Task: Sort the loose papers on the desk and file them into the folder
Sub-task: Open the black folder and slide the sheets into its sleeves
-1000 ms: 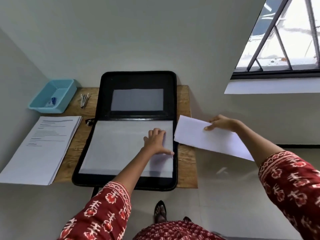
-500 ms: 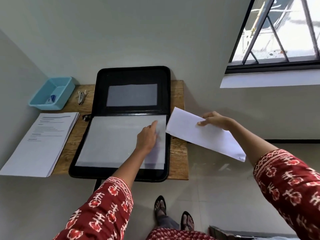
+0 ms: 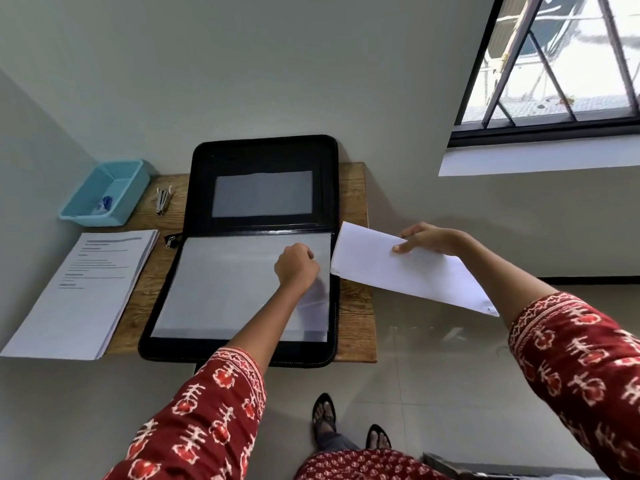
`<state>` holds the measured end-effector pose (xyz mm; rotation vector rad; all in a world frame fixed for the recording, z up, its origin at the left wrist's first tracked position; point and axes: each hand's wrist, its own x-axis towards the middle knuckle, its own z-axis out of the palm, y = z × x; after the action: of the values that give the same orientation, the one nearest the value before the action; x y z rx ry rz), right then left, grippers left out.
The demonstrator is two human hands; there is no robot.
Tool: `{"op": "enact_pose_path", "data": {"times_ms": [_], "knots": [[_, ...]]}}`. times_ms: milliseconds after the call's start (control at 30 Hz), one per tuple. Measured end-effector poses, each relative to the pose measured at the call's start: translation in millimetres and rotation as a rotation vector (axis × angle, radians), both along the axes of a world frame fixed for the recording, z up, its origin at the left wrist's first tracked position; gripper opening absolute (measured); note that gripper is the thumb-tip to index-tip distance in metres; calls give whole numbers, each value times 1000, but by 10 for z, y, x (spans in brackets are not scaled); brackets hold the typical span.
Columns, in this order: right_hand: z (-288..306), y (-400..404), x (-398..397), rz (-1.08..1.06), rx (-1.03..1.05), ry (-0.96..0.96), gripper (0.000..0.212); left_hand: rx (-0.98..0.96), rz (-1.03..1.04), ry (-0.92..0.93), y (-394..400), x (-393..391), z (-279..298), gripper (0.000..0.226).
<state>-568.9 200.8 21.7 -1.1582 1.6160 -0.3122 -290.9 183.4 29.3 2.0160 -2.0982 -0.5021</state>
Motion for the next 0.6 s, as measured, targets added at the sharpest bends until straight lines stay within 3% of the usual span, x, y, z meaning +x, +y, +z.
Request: {"op": "enact_pose_path", "data": {"times_ms": [67, 167, 300, 367, 467, 600], "knots": [[74, -41, 62, 32, 61, -8, 39, 70, 3, 72, 2, -9, -13, 14], [49, -144, 171, 105, 130, 56, 81, 133, -72, 191, 44, 33, -74, 32], [114, -163, 414, 253, 129, 214, 53, 156, -84, 272, 122, 145, -77, 53], [127, -183, 498, 283, 125, 227, 50, 156, -105, 296, 142, 200, -62, 46], [104, -270, 601, 309, 100, 238, 64, 119, -165, 299, 163, 261, -40, 16], [172, -356, 783, 319, 65, 244, 50, 86, -269, 227, 233, 247, -50, 26]]}}
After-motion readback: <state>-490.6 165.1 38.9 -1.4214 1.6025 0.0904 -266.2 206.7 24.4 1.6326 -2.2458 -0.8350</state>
